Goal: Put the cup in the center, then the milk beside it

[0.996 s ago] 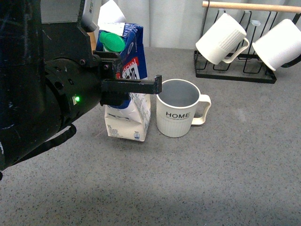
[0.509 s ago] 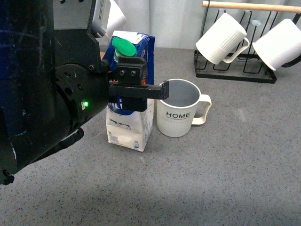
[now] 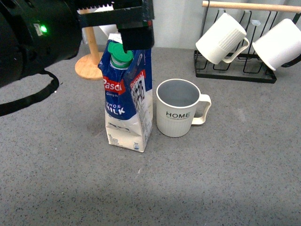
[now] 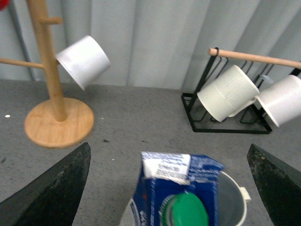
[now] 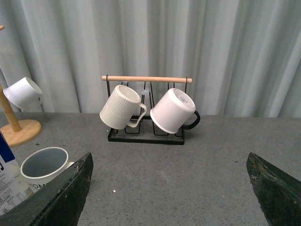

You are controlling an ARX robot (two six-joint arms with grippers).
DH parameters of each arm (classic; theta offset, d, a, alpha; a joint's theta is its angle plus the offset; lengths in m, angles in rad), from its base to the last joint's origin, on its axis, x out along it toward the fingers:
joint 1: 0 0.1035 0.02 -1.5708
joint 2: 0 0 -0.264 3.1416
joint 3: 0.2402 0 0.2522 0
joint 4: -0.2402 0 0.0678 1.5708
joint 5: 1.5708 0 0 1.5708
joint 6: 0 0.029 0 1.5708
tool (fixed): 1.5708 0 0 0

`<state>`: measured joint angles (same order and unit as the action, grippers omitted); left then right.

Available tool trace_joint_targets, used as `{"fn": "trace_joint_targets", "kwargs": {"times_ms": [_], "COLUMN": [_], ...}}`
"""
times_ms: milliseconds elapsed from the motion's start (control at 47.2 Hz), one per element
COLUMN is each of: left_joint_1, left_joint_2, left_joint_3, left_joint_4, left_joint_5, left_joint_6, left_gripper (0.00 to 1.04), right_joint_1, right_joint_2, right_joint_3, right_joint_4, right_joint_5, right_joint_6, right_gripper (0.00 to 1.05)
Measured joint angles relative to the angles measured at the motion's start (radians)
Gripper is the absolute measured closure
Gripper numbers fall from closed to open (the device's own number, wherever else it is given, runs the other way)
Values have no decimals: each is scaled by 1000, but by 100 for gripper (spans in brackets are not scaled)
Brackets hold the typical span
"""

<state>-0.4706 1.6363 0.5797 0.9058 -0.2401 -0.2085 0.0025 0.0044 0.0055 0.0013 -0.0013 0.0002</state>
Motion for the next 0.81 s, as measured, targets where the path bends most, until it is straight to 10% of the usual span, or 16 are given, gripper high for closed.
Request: {"fn": "trace_joint_targets", "kwargs": {"times_ms": [233,806], "left_joint_1": [57,268], "left_joint_2": [-45,-405], "left_joint_3": [-84,-435], "left_joint_4": [168,174], "left_joint_5": [-142,48], "left_joint_6": [137,198], "left_gripper": [26,101], "right_joint_1": [0,0], "right_joint_2": [0,-1], "right_joint_3": [0,0], "right_joint_4": [0,0], "right_joint_5": [0,0], "right_joint_6": [0,0], "right_gripper": [9,9]}}
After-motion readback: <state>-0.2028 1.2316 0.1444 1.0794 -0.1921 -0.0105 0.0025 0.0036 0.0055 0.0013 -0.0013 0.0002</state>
